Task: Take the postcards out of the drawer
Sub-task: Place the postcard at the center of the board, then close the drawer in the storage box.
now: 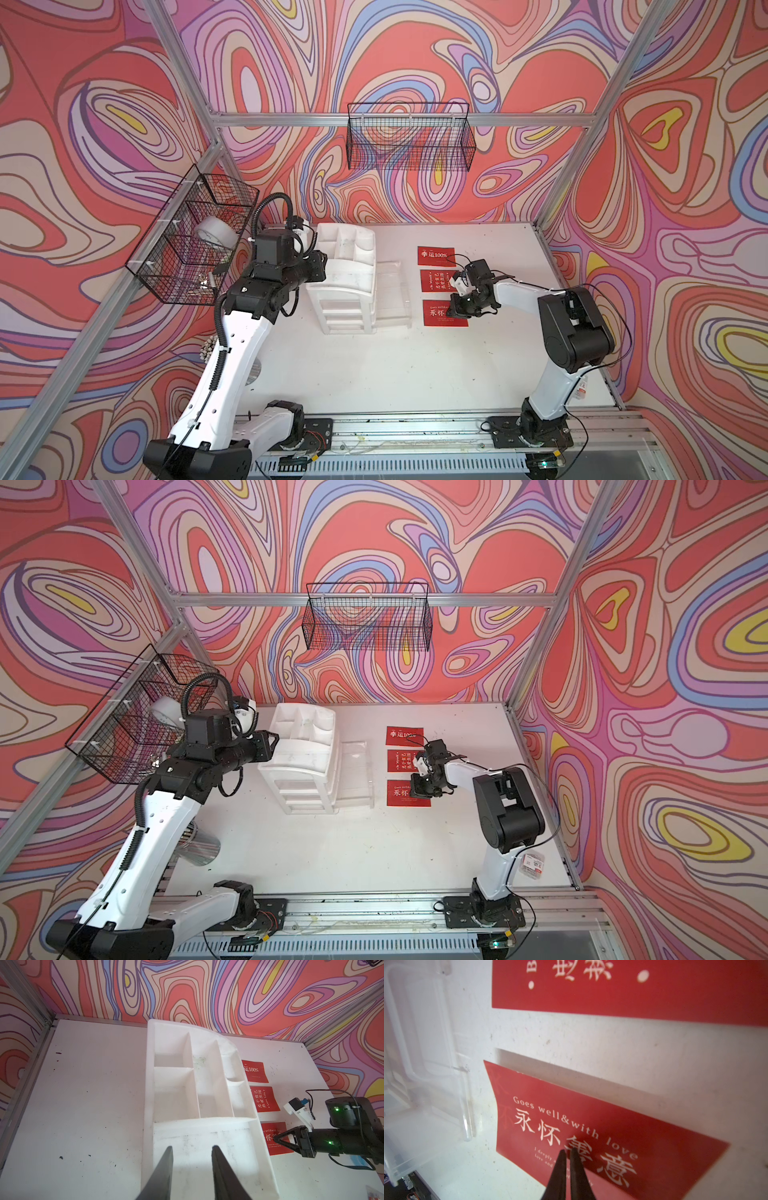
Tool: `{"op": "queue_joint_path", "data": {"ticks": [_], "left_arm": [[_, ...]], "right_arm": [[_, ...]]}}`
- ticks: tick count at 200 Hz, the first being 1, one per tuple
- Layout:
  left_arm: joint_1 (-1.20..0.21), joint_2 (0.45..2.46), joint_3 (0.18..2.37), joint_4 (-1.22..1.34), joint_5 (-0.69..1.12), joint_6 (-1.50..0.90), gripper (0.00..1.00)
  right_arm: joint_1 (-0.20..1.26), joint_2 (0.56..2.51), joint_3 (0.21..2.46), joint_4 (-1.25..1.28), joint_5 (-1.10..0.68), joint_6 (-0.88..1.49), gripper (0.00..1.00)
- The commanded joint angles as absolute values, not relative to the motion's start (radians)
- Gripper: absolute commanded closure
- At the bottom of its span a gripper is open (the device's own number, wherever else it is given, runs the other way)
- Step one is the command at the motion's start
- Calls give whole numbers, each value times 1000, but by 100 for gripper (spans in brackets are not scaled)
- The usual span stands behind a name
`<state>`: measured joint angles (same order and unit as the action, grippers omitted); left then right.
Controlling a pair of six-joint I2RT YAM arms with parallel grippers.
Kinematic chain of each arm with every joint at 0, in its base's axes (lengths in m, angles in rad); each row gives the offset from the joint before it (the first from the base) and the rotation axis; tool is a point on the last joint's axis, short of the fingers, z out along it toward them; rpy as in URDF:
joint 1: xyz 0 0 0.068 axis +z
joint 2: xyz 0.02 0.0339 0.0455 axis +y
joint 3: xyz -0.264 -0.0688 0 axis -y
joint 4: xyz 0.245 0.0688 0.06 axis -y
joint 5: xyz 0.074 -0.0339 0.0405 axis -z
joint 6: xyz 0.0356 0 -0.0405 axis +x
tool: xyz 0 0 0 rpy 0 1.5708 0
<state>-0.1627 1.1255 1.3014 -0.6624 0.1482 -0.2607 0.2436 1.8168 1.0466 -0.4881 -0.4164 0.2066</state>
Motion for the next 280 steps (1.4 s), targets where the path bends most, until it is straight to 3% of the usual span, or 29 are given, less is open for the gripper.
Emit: {"op": "queue_joint_path", "data": {"ticks": [1, 63, 126, 192, 280], "left_arm": [[-153, 1109, 1319, -688, 141, -247, 66], [-147, 1112, 1342, -699, 130, -238, 66], [-129, 1207, 1476, -835, 8, -187, 66], [-114, 1303, 1480, -819, 6, -155, 66], [-95, 1385, 1460, -743, 57, -161, 71]], "right_arm": [[245, 1815, 1093, -507, -399, 207, 89], [245, 1778, 1186, -570, -410, 197, 86], [246, 1733, 1212, -486, -483, 273, 74], [260, 1766, 1196, -368, -548, 345, 66], [335, 1901, 1233, -318, -514, 383, 66]]}}
